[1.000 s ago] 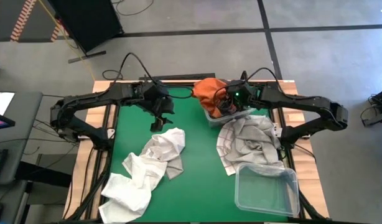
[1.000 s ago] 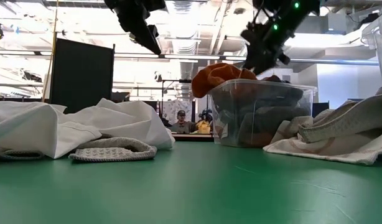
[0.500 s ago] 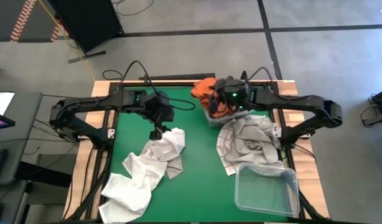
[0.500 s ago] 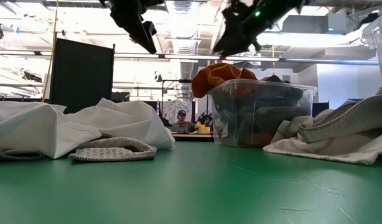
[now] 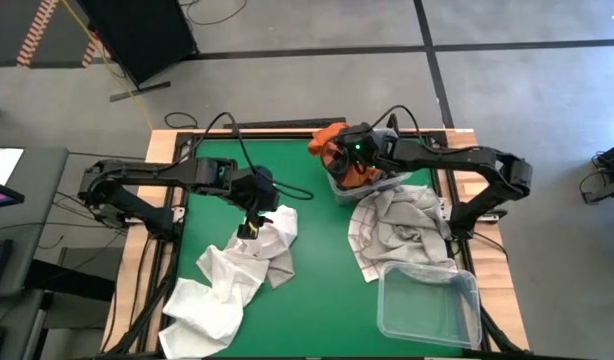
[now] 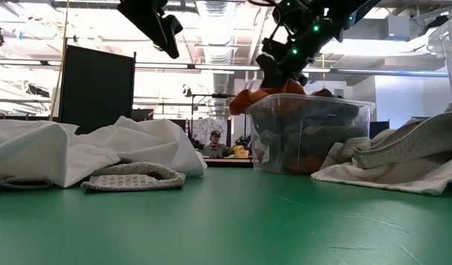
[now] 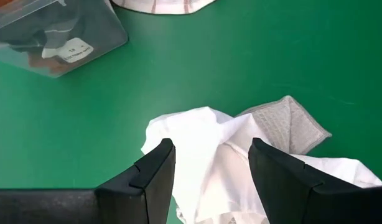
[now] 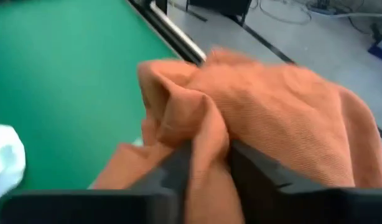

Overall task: Sort towels by color in basket
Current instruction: Put the orange towel into the top transparent bin, then put the white towel into the bottom transparent bin

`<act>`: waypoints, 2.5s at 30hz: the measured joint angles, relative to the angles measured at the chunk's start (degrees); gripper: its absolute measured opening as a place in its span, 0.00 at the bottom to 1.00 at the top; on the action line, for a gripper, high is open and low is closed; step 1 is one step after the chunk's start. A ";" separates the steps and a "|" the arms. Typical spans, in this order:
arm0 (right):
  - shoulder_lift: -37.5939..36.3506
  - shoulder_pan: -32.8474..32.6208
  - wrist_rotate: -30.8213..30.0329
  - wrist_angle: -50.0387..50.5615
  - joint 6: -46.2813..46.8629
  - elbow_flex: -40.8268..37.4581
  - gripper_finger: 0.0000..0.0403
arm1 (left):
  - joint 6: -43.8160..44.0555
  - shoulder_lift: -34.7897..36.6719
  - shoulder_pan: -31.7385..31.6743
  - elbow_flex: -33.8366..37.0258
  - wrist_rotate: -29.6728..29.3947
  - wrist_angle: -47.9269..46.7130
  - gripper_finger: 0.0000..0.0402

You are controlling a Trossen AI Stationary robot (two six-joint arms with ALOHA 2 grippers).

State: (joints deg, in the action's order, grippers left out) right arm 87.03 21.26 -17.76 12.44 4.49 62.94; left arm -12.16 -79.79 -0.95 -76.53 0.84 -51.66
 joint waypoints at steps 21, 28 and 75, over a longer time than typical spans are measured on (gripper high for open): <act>-1.57 3.14 7.47 24.08 10.98 -1.15 0.08 | 0.51 -0.02 0.61 -0.02 -2.34 0.22 0.48; 5.79 7.25 12.90 21.07 12.20 -1.35 0.08 | 0.86 -0.02 0.61 -0.02 -2.34 -0.35 0.48; -22.31 0.86 18.91 20.22 9.04 -1.63 0.59 | 10.64 -0.02 10.89 -0.02 -6.46 -15.45 0.48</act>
State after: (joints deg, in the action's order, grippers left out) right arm 64.72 22.12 1.15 32.66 13.53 61.31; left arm -1.53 -79.81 9.94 -76.55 -5.62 -67.11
